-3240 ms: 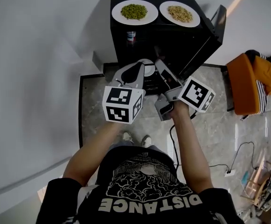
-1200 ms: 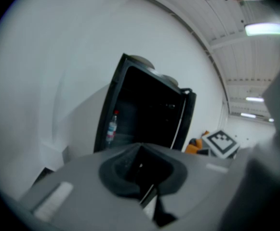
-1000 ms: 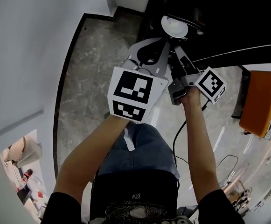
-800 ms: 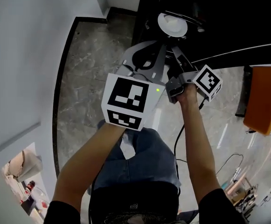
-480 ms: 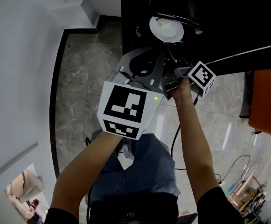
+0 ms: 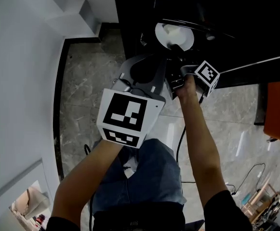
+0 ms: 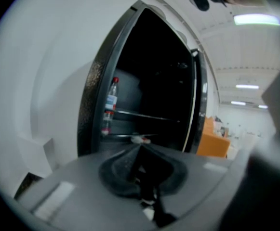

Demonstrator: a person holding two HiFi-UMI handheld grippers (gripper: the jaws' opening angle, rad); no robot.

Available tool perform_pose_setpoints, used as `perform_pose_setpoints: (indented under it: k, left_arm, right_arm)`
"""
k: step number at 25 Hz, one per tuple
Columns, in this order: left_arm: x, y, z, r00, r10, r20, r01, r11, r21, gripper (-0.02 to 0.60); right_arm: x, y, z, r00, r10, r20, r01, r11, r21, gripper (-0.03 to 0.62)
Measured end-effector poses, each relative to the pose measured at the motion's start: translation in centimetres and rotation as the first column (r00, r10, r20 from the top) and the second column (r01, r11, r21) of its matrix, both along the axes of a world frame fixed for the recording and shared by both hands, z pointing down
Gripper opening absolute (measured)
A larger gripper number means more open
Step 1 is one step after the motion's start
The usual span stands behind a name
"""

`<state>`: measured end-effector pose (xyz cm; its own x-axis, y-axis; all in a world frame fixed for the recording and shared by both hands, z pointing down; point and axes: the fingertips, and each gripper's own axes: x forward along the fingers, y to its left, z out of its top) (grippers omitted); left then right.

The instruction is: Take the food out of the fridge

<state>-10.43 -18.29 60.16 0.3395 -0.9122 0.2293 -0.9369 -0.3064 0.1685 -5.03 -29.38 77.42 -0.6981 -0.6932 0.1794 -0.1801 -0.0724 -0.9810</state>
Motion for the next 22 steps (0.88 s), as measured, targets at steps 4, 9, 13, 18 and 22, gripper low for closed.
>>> perform_pose_setpoints:
  k: [4,9,13,18,22]
  left_arm:
    - [-0.5,-0.4,0.3,1.000,-0.005,0.001,0.005,1.000,-0.011,0.003]
    - [-0.6,-0.3,0.1,1.000,-0.014,-0.004,0.014,1.000,-0.022,0.003]
    - [-0.7,0.0,-0.3,1.000,-0.020,-0.006,0.019,0.999,-0.035,0.003]
    - [0.0,1.0,-1.7,1.000,-0.020,-0.006,0.020,0.998,-0.059,0.003]
    - [1.4,2.3,-3.7,1.000,-0.021,-0.017,0.019,0.996,-0.092,0.003]
  right_arm:
    - [-0.3,-0.5,0.2,0.998,0.013,0.064,-0.010,0.999,-0.035,0.024]
    - [-0.1,-0.3,0.0,0.996,0.027,0.086,-0.020,0.996,-0.088,0.012]
    - [0.0,0.4,-0.6,0.997,0.007,0.072,0.000,0.996,-0.094,0.012]
    - [0.2,2.7,-3.1,0.997,-0.018,0.069,0.024,0.996,-0.087,0.012]
    - [0.8,5.6,-6.0,0.997,-0.038,0.074,0.045,0.994,-0.095,0.012]
